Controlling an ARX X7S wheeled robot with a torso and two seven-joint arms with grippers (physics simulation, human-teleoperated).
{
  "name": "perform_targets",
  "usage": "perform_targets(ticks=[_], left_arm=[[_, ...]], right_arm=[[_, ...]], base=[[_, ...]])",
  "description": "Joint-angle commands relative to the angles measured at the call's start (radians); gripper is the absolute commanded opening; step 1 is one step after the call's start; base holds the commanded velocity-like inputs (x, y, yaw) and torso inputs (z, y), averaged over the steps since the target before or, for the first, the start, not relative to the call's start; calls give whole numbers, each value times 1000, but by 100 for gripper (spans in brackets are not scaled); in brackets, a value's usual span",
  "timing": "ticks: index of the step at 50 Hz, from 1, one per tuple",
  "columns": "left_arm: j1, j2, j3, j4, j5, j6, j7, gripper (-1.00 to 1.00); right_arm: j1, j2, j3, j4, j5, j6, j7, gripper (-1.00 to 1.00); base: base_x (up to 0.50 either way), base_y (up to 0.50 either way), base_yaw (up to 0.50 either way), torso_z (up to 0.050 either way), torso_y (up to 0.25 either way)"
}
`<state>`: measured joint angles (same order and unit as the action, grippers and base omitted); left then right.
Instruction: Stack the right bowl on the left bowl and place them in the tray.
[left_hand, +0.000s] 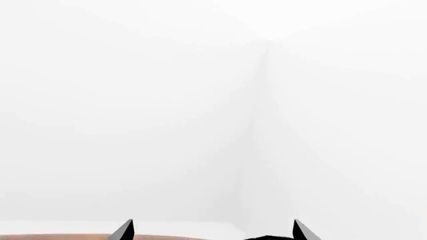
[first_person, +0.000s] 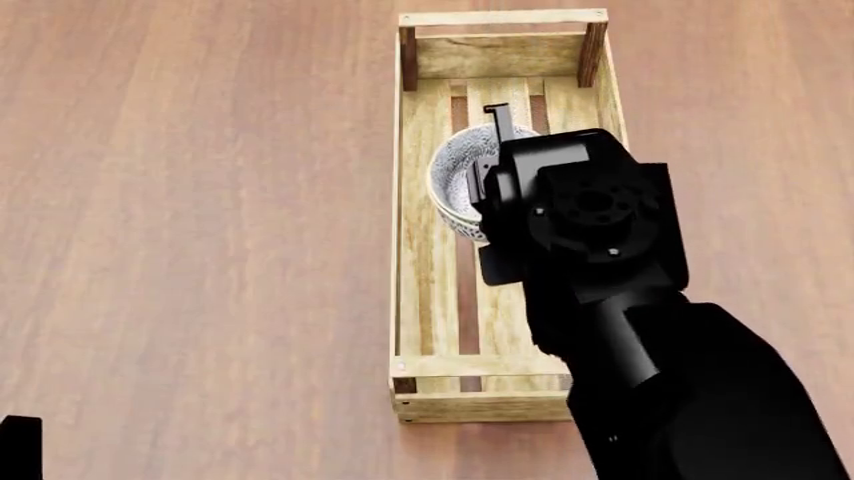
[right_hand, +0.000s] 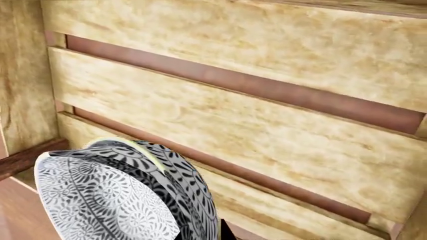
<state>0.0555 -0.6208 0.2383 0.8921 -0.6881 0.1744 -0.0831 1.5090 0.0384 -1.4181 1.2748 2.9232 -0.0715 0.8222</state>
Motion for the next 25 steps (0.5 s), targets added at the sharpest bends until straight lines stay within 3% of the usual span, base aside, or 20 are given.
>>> perform_targets(ticks=[1, 25], left_arm=[[-9, 19, -37, -30, -1, 20, 30, 100], [-16, 19, -27, -48, 2, 21, 32, 100]], right_arm=[[8, -15, -119, 34, 156, -51, -65, -100], [-4, -8, -121, 34, 176, -49, -80, -100]], base=[[0, 0, 0, 0, 0], [0, 0, 0, 0, 0]])
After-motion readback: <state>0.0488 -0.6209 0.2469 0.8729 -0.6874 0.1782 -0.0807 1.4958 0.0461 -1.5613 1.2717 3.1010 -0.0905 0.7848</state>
